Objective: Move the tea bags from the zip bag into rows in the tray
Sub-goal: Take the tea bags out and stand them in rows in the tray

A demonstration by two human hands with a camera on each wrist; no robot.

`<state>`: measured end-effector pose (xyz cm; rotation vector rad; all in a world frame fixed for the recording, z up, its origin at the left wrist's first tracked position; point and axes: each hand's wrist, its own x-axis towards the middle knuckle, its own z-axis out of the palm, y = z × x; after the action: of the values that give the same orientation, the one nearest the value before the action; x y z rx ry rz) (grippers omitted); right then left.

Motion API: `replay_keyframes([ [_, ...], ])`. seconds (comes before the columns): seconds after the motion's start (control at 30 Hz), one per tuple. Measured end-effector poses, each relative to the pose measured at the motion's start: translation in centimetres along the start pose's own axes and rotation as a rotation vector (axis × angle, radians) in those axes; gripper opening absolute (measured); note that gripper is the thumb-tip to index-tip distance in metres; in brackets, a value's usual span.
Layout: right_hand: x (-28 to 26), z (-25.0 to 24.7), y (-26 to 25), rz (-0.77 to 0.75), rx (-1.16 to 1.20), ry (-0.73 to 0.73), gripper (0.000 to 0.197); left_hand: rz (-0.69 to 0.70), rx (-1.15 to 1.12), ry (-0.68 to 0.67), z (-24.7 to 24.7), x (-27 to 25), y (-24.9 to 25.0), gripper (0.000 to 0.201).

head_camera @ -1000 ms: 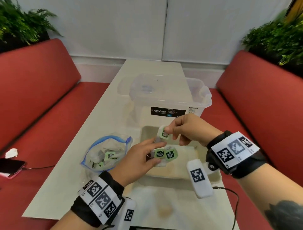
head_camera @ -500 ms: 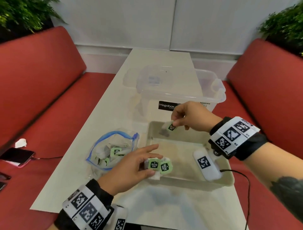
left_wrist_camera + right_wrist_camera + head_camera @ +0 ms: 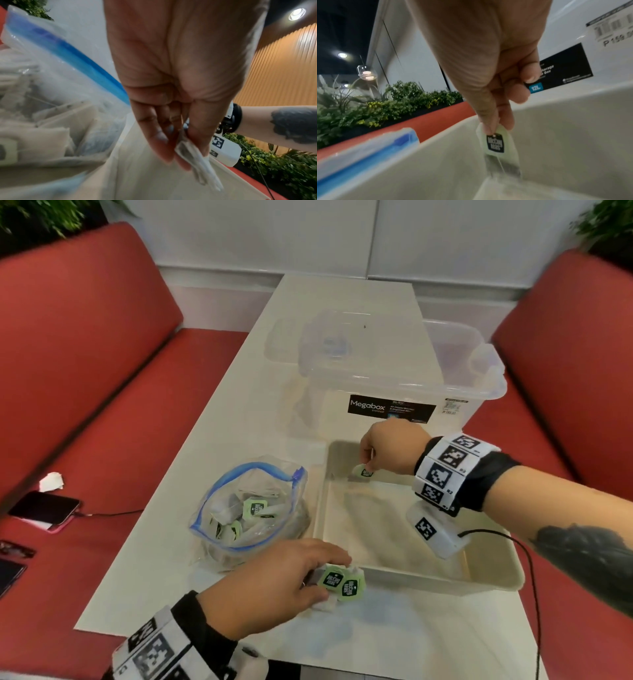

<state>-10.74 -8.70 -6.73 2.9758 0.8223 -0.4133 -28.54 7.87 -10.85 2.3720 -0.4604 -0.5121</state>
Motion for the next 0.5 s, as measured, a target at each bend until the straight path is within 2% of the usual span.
replay_keyframes([
  [0.2, 1.5, 1.6, -1.8, -0.007, -0.081, -0.059, 0.007, -0.004, -0.043, -0.003, 0.0, -0.5, -0.3, 0.048],
  [0.5, 3.1, 1.9, -3.7, -0.03, -0.246, -0.04, 0.019, -0.001, -0.158, -0.013, 0.1, -0.3, -1.1, 0.044],
])
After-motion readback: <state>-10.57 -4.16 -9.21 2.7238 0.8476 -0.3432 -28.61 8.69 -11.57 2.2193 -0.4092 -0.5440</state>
